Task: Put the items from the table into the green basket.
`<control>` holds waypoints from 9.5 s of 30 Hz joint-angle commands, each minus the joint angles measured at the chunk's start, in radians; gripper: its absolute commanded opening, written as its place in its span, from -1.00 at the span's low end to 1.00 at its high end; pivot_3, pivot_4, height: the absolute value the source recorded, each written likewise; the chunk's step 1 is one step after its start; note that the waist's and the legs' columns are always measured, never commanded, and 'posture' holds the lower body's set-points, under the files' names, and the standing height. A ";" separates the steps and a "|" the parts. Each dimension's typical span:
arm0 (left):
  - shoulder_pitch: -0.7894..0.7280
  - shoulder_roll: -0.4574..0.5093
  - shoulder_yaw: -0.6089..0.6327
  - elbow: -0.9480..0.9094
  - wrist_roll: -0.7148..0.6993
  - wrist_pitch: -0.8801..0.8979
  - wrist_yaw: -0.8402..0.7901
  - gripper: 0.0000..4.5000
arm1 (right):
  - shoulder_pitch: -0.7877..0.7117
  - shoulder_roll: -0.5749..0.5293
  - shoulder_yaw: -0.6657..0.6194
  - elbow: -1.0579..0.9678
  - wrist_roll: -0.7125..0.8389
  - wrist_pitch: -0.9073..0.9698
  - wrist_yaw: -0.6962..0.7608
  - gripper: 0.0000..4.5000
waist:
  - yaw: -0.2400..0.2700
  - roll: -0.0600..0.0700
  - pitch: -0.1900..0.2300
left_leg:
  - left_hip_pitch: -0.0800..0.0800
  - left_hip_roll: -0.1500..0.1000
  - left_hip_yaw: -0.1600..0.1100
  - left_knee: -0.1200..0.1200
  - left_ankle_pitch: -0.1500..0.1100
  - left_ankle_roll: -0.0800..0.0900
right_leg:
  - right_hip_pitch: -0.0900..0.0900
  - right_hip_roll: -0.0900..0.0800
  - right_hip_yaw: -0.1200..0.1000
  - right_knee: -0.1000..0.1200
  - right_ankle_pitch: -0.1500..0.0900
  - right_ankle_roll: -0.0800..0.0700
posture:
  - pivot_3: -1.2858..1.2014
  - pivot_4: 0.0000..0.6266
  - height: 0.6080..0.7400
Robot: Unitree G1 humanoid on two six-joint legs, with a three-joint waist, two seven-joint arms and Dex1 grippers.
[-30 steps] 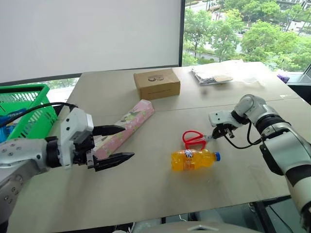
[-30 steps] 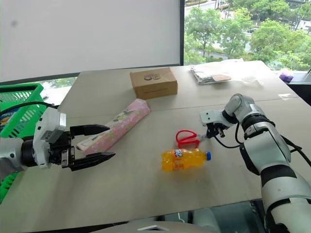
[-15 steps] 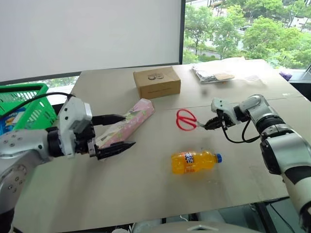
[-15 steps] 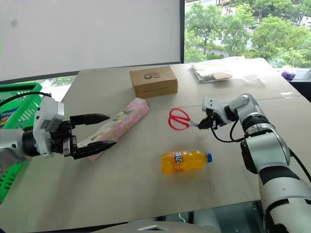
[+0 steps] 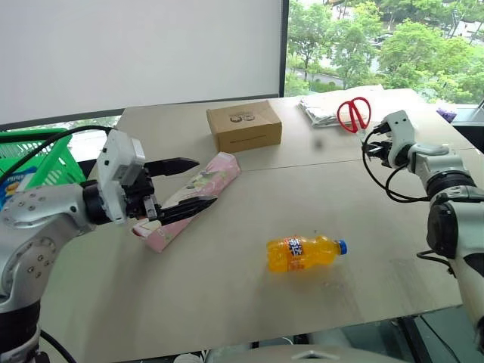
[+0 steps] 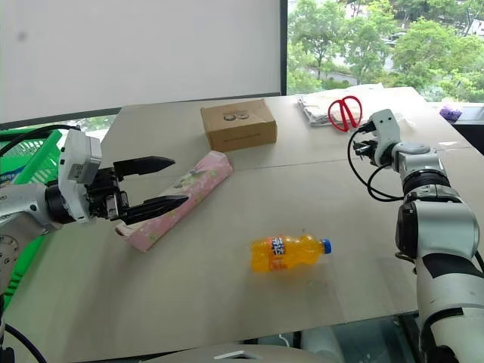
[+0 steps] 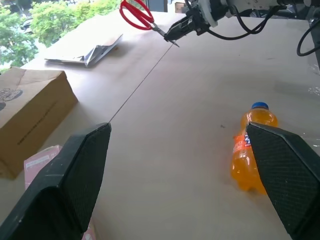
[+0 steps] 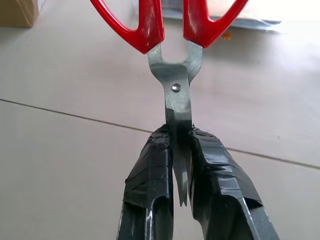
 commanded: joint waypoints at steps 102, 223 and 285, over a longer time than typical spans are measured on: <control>-0.164 -0.548 -0.053 0.061 -0.344 0.016 0.399 1.00 | 0.444 0.393 0.251 -1.548 0.543 0.637 0.132 0.25 | 0.007 -0.018 0.006 | 0.000 -0.003 -0.003 0.005 -0.001 -0.001 | -0.004 -0.008 -0.006 0.013 -0.002 0.002 | 0.08 -1.00 1.00; -0.138 -0.182 -0.394 0.428 0.532 0.256 0.315 -0.36 | 0.667 -0.112 0.225 -1.633 0.595 0.465 0.283 1.00 | -0.040 -0.011 -0.013 | 0.002 -0.004 -0.004 0.013 -0.002 0.001 | 0.001 -0.010 -0.009 0.017 -0.005 0.007 | 0.05 -1.00 1.00; 0.057 -0.394 -0.278 0.161 0.463 -0.113 0.348 0.96 | 0.845 -0.010 0.123 -1.344 0.416 0.012 0.216 1.00 | 0.045 -0.027 -0.016 | -0.006 -0.003 0.001 0.004 -0.005 0.004 | -0.008 -0.015 -0.009 0.013 -0.003 0.003 | 0.10 -1.00 1.00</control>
